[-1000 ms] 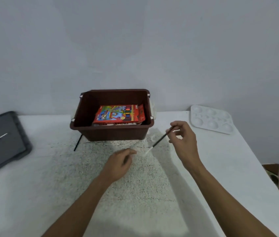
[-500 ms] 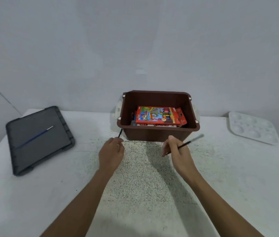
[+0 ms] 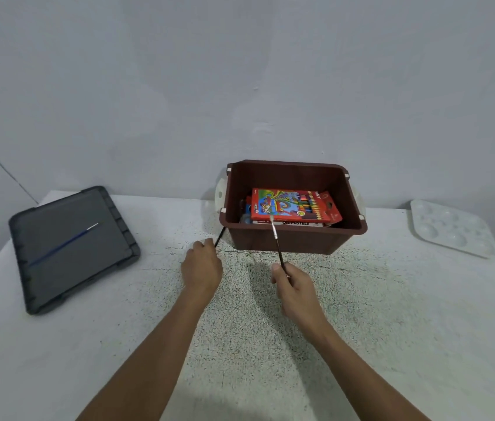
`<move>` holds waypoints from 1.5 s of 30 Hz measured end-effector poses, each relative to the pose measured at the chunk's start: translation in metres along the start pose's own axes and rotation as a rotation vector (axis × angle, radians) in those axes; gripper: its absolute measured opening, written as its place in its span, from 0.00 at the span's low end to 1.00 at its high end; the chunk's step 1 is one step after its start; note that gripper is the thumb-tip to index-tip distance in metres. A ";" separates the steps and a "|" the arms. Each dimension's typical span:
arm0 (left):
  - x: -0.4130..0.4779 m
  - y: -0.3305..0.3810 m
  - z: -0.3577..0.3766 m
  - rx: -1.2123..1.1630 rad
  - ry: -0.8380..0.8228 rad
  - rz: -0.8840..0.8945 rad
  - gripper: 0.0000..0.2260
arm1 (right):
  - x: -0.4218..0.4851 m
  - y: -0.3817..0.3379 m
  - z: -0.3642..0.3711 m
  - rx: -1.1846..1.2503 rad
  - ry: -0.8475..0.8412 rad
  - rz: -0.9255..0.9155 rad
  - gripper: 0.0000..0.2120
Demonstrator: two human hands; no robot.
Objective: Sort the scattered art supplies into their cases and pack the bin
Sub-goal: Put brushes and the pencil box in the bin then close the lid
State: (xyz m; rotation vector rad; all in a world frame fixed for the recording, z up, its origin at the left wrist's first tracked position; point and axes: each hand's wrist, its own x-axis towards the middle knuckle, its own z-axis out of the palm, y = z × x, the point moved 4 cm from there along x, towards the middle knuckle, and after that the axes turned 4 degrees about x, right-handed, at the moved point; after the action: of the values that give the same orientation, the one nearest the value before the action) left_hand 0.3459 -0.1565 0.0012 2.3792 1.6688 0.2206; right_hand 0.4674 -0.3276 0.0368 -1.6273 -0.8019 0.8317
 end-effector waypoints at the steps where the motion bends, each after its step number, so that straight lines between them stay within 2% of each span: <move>1: -0.002 -0.004 0.002 -0.007 -0.019 -0.032 0.17 | 0.000 0.000 0.000 0.007 0.004 0.006 0.16; 6: -0.018 -0.024 0.001 -0.330 -0.032 -0.208 0.12 | 0.000 -0.002 0.001 0.037 -0.016 0.007 0.11; 10: -0.038 -0.025 -0.011 -0.690 0.048 -0.269 0.10 | 0.005 -0.008 0.004 0.074 -0.023 0.024 0.12; 13: -0.055 -0.019 -0.024 -0.860 0.150 -0.246 0.09 | 0.009 -0.018 0.011 0.176 -0.037 0.032 0.13; 16: -0.067 -0.007 -0.033 -0.953 0.172 -0.106 0.11 | 0.015 -0.024 0.018 0.208 -0.047 0.011 0.13; 20: -0.081 0.010 -0.030 -0.957 0.022 0.120 0.14 | 0.020 -0.036 0.027 0.220 -0.081 0.001 0.14; 24: -0.091 0.023 -0.023 -1.006 -0.137 0.234 0.16 | 0.021 -0.044 0.031 0.240 -0.129 -0.012 0.15; 31: -0.098 0.023 -0.024 -0.966 -0.163 0.324 0.14 | 0.011 -0.042 0.036 0.227 -0.222 -0.032 0.14; 35: -0.101 0.010 -0.032 -0.993 -0.107 0.283 0.13 | 0.011 -0.042 0.046 0.252 -0.246 -0.004 0.13; 40: -0.097 -0.027 -0.049 -0.948 0.109 0.174 0.08 | 0.018 -0.048 0.072 0.322 -0.275 0.102 0.13; 45: -0.085 -0.078 -0.062 -0.849 0.286 0.028 0.10 | 0.030 -0.048 0.107 0.265 -0.243 0.160 0.13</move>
State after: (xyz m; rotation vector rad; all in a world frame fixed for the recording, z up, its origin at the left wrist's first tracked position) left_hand 0.2311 -0.2044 0.0411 1.7615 1.2563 1.0726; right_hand 0.3887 -0.2391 0.0627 -1.3833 -0.6996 1.2140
